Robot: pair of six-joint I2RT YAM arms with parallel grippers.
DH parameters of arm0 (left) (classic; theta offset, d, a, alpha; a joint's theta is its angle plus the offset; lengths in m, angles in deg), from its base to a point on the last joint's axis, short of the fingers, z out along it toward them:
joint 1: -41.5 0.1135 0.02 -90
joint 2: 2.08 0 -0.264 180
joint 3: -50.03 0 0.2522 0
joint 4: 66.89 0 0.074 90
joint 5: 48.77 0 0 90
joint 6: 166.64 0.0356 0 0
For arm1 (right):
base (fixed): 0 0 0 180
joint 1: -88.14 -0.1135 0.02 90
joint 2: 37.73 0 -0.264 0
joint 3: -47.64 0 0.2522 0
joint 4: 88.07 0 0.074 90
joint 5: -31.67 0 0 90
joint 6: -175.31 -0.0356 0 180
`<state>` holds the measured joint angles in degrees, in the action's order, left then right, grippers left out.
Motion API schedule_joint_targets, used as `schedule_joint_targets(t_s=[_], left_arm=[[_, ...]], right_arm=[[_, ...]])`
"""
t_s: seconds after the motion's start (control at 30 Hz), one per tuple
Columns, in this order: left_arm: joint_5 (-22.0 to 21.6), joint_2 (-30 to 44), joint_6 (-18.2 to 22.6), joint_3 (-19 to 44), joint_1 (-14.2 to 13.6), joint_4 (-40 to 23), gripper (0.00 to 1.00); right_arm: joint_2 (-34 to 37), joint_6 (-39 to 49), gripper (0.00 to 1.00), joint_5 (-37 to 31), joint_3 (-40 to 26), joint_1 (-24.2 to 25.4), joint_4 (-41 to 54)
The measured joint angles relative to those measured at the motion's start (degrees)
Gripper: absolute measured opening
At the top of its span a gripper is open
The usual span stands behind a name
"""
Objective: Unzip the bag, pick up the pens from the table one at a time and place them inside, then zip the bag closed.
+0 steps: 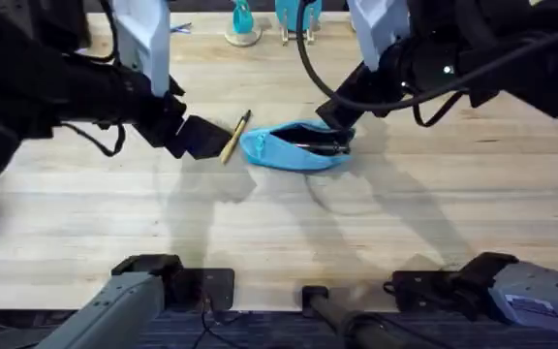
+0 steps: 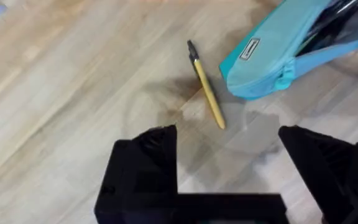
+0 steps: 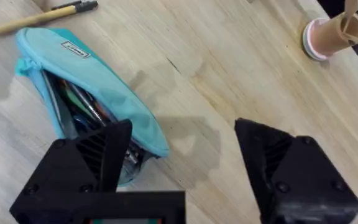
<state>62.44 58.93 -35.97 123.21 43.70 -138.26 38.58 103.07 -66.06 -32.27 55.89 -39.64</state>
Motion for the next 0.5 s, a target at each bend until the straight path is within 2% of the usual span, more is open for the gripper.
schedule_joint_targets(t_s=[0.17,0.5], left_arm=[[-1.5,4.9,-0.3,0.0,0.0,0.2,0.993],[-1.8,13.3,-0.4,0.0,0.0,0.5,0.996]], right_arm=[[0.0,0.0,0.997,0.0,0.0,0.0,0.0],[0.0,0.0,0.997,0.0,0.0,0.0,0.0]])
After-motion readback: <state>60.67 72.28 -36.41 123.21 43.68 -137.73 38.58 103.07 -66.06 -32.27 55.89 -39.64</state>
